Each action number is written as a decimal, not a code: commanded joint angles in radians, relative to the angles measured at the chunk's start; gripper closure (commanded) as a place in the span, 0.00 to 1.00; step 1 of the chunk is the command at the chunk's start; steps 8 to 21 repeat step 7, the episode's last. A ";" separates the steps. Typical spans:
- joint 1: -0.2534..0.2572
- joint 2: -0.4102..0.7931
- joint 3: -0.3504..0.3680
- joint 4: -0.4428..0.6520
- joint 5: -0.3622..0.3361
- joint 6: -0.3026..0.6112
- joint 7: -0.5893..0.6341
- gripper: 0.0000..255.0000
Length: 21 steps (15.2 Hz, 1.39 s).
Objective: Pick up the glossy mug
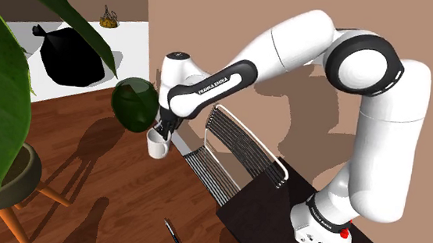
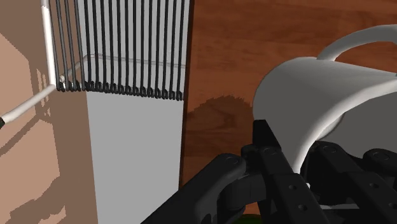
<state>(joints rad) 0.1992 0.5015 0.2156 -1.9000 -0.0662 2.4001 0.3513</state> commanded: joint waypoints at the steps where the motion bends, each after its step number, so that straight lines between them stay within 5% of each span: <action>1: -0.004 -0.018 0.003 0.000 0.004 -0.018 -0.004 1.00; 21: -0.008 -0.055 0.008 0.006 0.014 -0.060 -0.007 1.00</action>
